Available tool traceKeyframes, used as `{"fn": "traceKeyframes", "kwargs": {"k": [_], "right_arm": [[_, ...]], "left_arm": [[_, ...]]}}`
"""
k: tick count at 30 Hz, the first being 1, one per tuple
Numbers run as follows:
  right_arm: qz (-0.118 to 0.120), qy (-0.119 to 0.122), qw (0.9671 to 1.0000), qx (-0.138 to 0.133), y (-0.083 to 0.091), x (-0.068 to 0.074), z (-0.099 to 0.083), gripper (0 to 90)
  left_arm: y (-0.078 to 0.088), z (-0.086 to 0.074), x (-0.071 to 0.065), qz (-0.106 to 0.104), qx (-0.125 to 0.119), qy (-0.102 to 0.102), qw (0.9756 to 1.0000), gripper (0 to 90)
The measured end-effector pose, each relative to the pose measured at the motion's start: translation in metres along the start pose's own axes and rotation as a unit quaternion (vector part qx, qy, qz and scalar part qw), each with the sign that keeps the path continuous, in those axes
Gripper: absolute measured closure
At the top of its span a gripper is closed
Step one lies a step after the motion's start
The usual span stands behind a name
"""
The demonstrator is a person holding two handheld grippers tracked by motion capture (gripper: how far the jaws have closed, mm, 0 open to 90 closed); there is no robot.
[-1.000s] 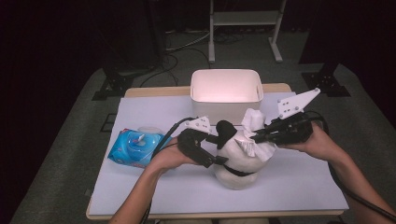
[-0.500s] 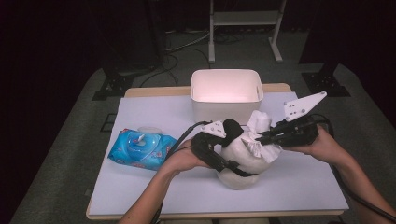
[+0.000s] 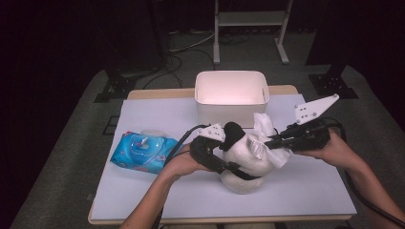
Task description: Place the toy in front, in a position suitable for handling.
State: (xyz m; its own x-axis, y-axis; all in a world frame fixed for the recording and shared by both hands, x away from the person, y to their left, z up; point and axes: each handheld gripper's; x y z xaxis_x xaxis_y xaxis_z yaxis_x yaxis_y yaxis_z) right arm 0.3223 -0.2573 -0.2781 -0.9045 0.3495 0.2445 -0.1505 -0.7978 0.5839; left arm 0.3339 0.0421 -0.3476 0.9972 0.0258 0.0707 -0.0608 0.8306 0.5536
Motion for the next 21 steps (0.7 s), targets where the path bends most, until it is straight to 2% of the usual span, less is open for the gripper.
{"fn": "traceKeyframes", "kwargs": {"k": [8,12,21], "right_arm": [[-0.02,-0.007,0.9998,0.003,0.01,-0.005,-0.009,83.2],[-0.027,-0.009,0.9996,0.008,0.01,-0.007,-0.006,83.2],[-0.043,-0.019,0.9988,0.008,0.009,-0.024,0.003,83.2]], "left_arm": [[-0.003,0.003,-0.005,-0.002,0.001,-0.011,0.9999,30.5],[-0.002,0.002,-0.006,-0.003,0.002,-0.014,0.9999,30.6],[-0.001,0.002,-0.009,-0.003,0.004,-0.024,0.9997,30.6]]}}
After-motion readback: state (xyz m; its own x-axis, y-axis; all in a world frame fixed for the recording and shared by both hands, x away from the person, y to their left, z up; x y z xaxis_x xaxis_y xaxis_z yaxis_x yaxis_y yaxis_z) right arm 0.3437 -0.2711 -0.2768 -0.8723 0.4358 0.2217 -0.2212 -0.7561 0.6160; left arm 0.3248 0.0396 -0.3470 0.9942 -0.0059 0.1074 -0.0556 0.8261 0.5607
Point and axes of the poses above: each handheld gripper's, and its own axes: y roughly backward along the jaws, z roughly out of its top, x roughly to its left, and after that the axes turned 14 degrees about -y, right-handed
